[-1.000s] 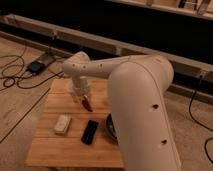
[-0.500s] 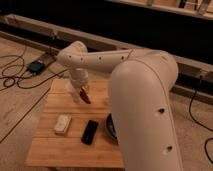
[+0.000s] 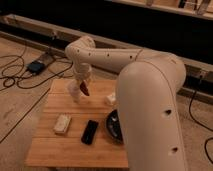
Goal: Place the pepper in the ceramic cup
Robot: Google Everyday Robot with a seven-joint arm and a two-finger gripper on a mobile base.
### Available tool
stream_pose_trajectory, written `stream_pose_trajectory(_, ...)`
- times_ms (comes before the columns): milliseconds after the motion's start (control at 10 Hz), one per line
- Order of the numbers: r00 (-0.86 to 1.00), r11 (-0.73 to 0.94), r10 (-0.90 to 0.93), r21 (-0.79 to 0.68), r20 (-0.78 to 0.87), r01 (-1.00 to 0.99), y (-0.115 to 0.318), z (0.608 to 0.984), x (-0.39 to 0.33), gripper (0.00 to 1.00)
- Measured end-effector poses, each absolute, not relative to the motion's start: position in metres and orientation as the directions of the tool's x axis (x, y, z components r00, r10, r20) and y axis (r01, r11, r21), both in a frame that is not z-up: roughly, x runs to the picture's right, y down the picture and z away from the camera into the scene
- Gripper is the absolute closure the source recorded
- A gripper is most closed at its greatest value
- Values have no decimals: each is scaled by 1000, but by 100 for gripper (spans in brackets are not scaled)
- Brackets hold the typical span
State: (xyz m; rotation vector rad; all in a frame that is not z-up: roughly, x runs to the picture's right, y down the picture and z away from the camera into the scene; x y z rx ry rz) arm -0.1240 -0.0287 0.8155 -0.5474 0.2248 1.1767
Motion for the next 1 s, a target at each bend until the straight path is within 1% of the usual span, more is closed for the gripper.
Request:
stream_pose_trajectory(500, 433, 321, 823, -329, -367, -888, -53, 825, -158, 100)
stream_pose_trajectory(1000, 436, 327, 851, -355, -291, -876, -66, 839, -177, 100)
